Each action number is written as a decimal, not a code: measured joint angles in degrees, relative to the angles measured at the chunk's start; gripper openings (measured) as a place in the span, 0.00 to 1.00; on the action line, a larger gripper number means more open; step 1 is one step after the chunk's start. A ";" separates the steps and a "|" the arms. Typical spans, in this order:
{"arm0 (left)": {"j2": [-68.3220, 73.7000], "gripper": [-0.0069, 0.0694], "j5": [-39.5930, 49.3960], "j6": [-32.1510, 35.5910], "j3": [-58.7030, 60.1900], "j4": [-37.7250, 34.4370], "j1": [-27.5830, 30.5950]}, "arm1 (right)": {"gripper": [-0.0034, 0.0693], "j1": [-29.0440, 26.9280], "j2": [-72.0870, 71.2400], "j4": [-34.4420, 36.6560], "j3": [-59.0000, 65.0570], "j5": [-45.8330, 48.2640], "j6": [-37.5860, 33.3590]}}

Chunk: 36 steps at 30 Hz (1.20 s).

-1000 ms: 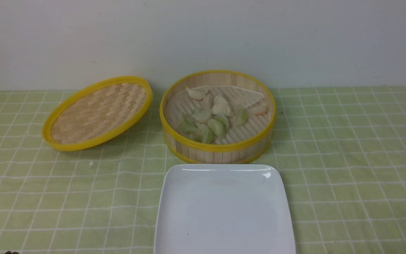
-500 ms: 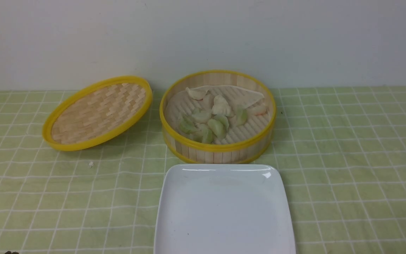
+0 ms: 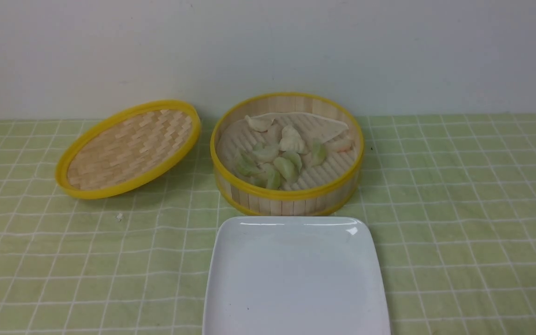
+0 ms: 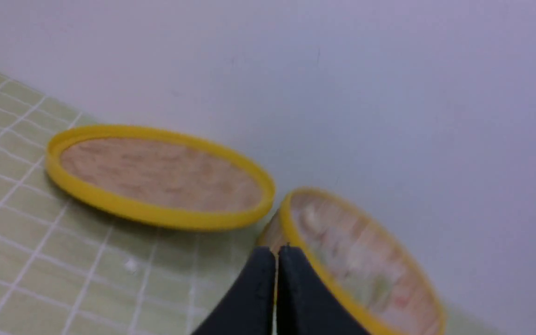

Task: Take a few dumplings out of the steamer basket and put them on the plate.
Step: Use the left arm to grab a dumpling from the steamer

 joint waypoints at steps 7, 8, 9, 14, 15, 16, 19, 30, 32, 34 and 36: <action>0.00 0.08 -16.33 -1.84 0.00 -13.89 0.00 | 0.03 0.00 0.00 0.00 0.00 0.00 0.00; 0.00 0.08 -16.80 -1.90 0.00 -13.99 0.00 | 0.03 0.00 0.00 0.00 0.00 0.00 0.00; 0.00 0.08 -17.66 -2.05 -0.07 -14.19 0.00 | 0.03 0.00 0.00 0.00 0.00 0.00 0.00; 0.00 0.08 -16.79 -2.27 -5.59 -6.23 0.00 | 0.03 0.00 0.00 6.22 0.27 -8.57 2.56; 0.00 0.08 -16.73 -2.14 -6.74 -4.19 0.00 | 0.03 0.00 0.00 7.63 0.27 -10.54 3.67; 0.17 0.08 -16.73 -1.79 -8.79 -0.60 0.00 | 0.03 0.00 0.00 9.58 0.27 -13.12 4.91; 4.78 0.08 -14.91 -0.91 -16.82 10.87 0.00 | 0.03 0.00 0.00 17.70 0.27 -22.46 9.98; 40.32 0.08 44.68 2.71 -52.73 21.27 0.00 | 0.03 0.00 0.00 20.73 0.27 -29.48 12.34; 47.95 0.08 54.68 3.24 -57.29 21.38 0.00 | 0.03 0.34 0.00 20.99 0.09 -29.05 13.66; 54.15 0.08 59.95 3.50 -60.28 21.38 0.00 | 0.03 1.00 0.00 21.07 -1.91 -24.49 15.44; 59.58 0.08 63.04 4.43 -62.38 21.46 0.00 | 0.03 1.66 0.00 21.07 -6.39 -17.21 16.16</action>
